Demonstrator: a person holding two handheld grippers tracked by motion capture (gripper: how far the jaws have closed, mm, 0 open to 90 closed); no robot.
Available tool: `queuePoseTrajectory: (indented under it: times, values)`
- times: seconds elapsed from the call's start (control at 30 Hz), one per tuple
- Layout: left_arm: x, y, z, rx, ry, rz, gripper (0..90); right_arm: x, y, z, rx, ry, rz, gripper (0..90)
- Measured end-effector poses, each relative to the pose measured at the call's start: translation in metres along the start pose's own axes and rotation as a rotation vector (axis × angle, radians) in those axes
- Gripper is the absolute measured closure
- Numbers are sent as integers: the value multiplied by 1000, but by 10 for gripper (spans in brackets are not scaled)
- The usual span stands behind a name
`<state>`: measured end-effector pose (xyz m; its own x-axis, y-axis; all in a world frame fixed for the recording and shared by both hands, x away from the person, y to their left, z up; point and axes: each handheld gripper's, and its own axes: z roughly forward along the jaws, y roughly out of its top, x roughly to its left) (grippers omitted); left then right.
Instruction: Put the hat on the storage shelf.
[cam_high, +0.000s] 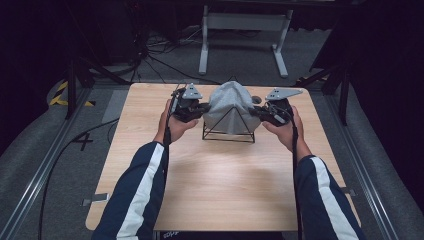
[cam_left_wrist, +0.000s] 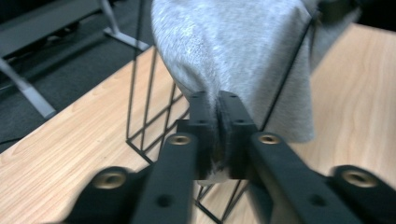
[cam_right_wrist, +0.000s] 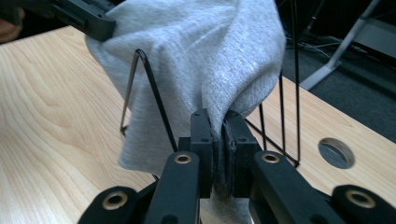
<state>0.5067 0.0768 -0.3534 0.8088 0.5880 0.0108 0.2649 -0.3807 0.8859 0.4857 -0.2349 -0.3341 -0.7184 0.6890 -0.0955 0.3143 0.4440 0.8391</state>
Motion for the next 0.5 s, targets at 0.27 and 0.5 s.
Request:
queuePoseTrajectory:
  times: [0.27,0.5]
  values:
    - [-2,-21,12,61,-81,-26,453,-2,-8,0,-48,14,47,721]
    - [0,-27,25,98,-64,-27,615,-6,-23,3,-28,12,80,575]
